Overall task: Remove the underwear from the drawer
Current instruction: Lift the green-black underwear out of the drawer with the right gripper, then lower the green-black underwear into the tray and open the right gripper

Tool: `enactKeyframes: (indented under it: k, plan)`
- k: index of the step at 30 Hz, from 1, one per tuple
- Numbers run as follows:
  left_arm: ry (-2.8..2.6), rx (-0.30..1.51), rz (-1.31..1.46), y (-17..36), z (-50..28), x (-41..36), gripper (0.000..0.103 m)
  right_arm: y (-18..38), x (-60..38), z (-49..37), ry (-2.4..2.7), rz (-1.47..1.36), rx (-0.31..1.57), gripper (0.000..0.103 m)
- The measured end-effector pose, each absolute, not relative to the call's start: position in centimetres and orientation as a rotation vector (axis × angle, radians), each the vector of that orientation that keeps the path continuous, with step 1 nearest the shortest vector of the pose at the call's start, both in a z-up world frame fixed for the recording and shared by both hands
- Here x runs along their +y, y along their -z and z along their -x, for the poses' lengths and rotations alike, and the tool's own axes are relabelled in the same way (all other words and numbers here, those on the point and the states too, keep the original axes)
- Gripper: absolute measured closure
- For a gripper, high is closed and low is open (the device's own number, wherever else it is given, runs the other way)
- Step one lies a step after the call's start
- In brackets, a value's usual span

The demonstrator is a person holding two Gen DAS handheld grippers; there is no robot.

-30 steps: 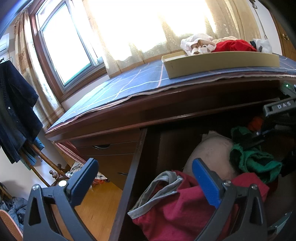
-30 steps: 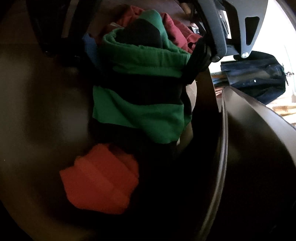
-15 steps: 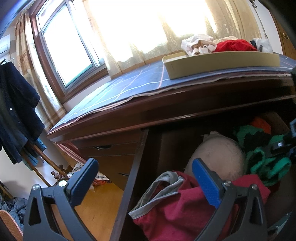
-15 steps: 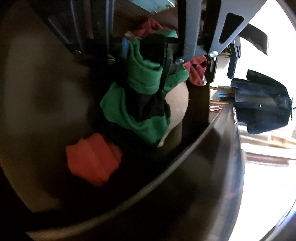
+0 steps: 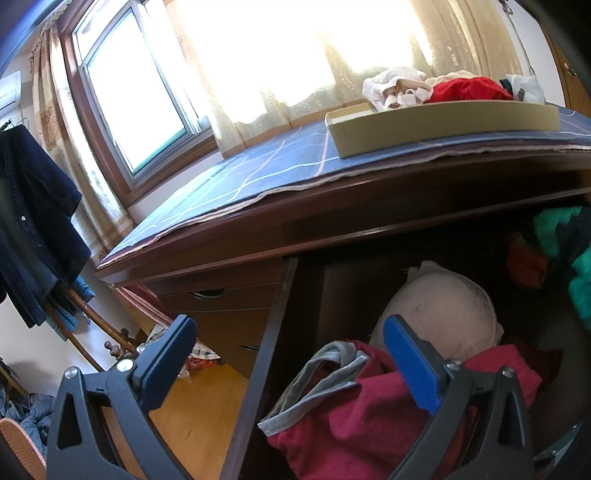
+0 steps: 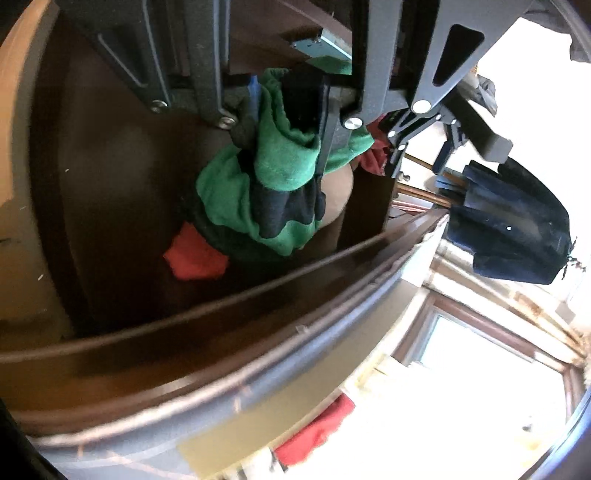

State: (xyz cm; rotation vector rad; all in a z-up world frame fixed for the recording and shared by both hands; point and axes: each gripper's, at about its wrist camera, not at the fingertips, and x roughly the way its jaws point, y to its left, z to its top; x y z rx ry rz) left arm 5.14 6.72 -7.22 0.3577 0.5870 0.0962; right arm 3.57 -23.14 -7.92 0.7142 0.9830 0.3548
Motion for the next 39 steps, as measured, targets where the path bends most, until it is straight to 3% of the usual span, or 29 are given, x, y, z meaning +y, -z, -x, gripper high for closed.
enactKeyframes:
  k: [22, 31, 39]
  plan:
    - [-0.094, 0.587, -0.36, 7.1, -5.1, 6.8, 0.0, -2.6, -22.7, -4.1, -0.797, -0.782, 0.65, 0.079]
    - [-0.093, 0.587, -0.361, 7.1, -5.1, 6.7, 0.0, -5.9, -21.6, -8.7, -0.586, -0.533, 0.549, 0.079]
    - [-0.087, 0.588, -0.362, 7.0, -5.1, 6.8, 0.0, -4.5, -19.7, -13.9, -0.449, -0.34, 0.562, 0.079]
